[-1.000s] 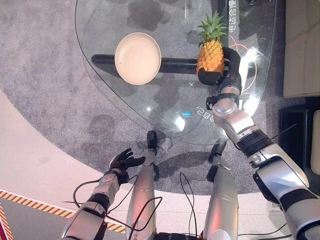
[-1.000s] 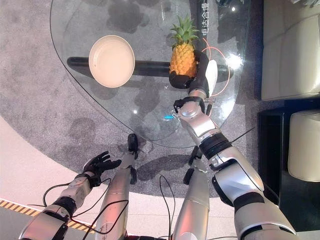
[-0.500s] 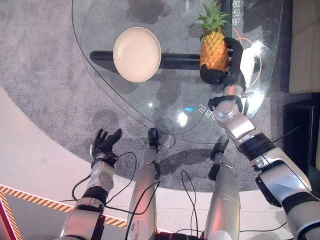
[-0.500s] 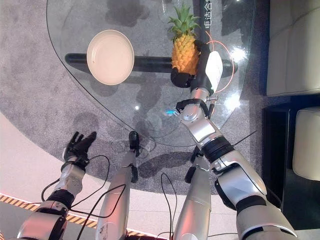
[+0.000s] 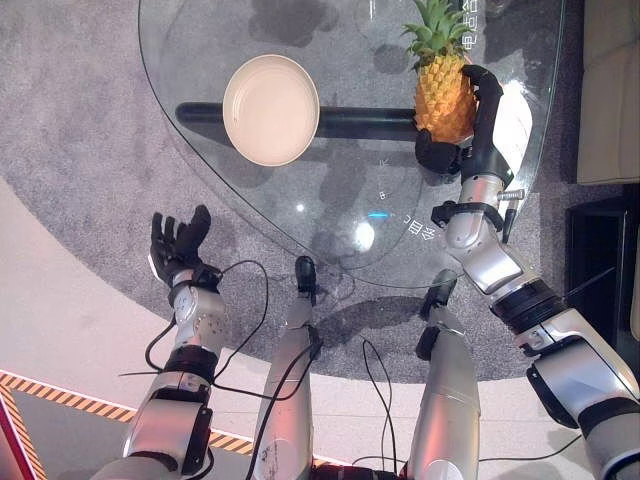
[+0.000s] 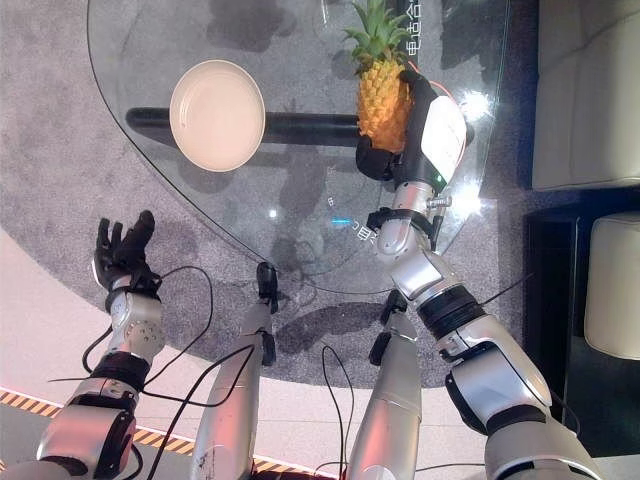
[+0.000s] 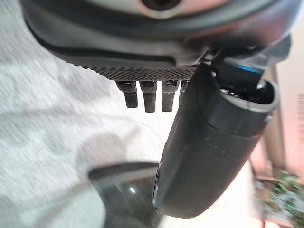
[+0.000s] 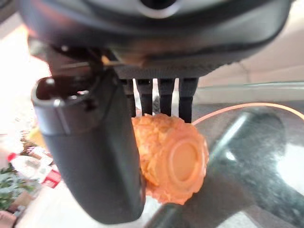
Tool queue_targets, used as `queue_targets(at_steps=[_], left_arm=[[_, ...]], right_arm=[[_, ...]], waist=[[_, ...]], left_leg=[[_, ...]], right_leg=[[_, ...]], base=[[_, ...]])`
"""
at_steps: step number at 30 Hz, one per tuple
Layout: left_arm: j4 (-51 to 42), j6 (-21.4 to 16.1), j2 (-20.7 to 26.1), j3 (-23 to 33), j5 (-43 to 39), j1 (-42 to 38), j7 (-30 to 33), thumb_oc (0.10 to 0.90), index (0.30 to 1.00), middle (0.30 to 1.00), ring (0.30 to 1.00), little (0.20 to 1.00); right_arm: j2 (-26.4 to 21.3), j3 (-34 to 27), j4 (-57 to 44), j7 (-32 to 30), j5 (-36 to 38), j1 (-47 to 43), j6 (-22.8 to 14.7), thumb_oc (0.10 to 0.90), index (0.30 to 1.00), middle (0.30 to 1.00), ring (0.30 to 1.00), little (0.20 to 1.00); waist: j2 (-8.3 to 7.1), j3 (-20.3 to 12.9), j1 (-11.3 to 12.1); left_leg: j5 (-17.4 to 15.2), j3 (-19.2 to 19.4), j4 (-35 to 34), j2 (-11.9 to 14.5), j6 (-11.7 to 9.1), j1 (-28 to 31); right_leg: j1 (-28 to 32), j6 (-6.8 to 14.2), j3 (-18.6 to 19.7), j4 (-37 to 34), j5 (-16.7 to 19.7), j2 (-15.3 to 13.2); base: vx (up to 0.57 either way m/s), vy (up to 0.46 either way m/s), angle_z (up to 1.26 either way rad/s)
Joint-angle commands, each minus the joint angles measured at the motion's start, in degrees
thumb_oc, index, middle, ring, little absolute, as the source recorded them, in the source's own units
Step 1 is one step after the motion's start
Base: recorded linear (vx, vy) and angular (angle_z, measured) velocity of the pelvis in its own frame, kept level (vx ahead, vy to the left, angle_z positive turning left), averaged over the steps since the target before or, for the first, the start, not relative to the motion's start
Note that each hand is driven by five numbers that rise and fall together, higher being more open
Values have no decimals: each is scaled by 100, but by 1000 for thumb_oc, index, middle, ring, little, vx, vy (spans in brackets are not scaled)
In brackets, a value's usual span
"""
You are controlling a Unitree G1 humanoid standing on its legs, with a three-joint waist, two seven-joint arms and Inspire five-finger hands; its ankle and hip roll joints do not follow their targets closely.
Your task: Pick up the fruit to the plate
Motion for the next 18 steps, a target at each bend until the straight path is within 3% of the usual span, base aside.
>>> queue_targets(at_steps=[1, 10, 18], left_arm=[[-493, -649, 608, 155, 201, -314, 104, 800, 900, 900, 900, 900], [-1587, -740, 274, 9, 965, -374, -156, 800, 900, 900, 900, 900], [-2447, -502, 277, -178, 1360, -465, -340, 800, 900, 900, 900, 900]], right_arm=[[-219, -315, -1026, -343, -847, -445, -892, 100, 300, 300, 300, 200], [-111, -505, -1366, -97, -1241, -317, -1281, 100, 300, 300, 300, 200], [-126, -623, -1601, 109, -1407, -263, -1619, 100, 300, 300, 300, 200]], waist=[[48, -116, -63], [-23, -116, -34], [-79, -116, -45]], left_leg=[[-331, -249, 492, 83, -149, -174], [-371, -287, 516, 94, -143, -259], [-399, -302, 515, 92, -147, -293]], right_leg=[[84, 125, 30, -252, 102, -14], [84, 159, -18, -314, 146, -9], [104, 187, -47, -396, 184, -4]], base=[[-9, -35, 0], [-6, -36, 0], [-1, -27, 1]])
